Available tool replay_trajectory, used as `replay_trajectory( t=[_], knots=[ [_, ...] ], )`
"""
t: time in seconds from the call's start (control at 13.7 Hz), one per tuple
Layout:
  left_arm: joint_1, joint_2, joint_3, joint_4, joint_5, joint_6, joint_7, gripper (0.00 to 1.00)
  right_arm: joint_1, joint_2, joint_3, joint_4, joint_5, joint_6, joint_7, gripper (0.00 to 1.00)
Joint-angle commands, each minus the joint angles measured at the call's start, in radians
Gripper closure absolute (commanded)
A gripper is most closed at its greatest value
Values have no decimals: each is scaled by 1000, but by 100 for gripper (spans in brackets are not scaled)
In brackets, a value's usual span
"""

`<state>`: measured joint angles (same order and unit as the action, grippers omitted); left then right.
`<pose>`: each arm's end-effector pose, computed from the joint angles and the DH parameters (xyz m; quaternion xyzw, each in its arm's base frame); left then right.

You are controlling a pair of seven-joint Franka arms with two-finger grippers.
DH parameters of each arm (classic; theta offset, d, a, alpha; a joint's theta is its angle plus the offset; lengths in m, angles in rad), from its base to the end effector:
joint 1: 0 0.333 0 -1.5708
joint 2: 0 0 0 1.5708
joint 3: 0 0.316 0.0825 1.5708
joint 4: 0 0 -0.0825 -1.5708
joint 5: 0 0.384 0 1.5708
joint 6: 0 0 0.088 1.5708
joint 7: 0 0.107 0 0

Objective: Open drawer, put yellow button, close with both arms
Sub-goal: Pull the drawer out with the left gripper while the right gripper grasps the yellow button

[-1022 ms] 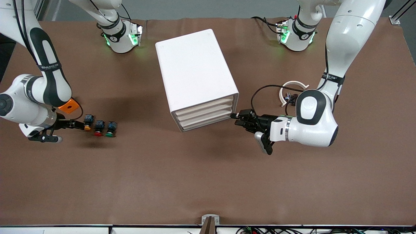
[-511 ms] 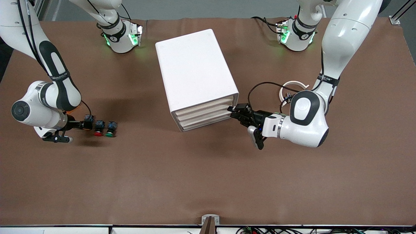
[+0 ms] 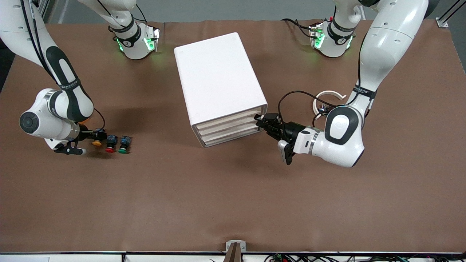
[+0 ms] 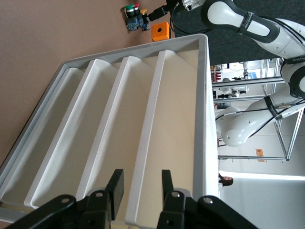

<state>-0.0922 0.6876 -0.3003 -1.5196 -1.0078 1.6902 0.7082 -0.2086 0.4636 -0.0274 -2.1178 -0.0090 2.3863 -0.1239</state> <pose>0.6091 -0.3017 0.2936 0.7729 -0.2650 -0.1254 0.5627 0.5392 -0.1301 0.1753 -0.9939 0.0514 0.0974 0.0086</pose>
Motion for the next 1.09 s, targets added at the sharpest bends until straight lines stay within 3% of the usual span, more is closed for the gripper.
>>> replay_trajectory(
  t=[0.0, 0.07, 0.15, 0.44, 0.73, 0.88, 1.02],
  knots=[
    [5, 10, -7, -5, -21, -14, 24, 61, -11, -10, 12, -17, -11, 4, -7, 17],
    [3, 9, -8, -20, -23, -14, 24, 61, -9, -8, 14, -17, -11, 2, -7, 43],
    [-3, 6, -8, -30, -25, -14, 24, 61, -9, -8, 14, -17, -11, 2, -7, 61],
    [-11, 9, -8, -60, -35, -14, 25, 60, 14, -6, 14, -14, -11, 2, -8, 97],
    [-35, 9, -8, -73, -66, -7, 27, 60, 43, -35, 14, 30, -12, -68, -5, 100],
    [-43, 9, -8, -83, -86, -4, 28, 61, 55, -66, 14, 145, -26, -262, -5, 100],
    [-43, 7, -8, -99, -87, -3, 30, 67, 72, -75, 17, 290, -104, -478, 3, 100]
  ],
)
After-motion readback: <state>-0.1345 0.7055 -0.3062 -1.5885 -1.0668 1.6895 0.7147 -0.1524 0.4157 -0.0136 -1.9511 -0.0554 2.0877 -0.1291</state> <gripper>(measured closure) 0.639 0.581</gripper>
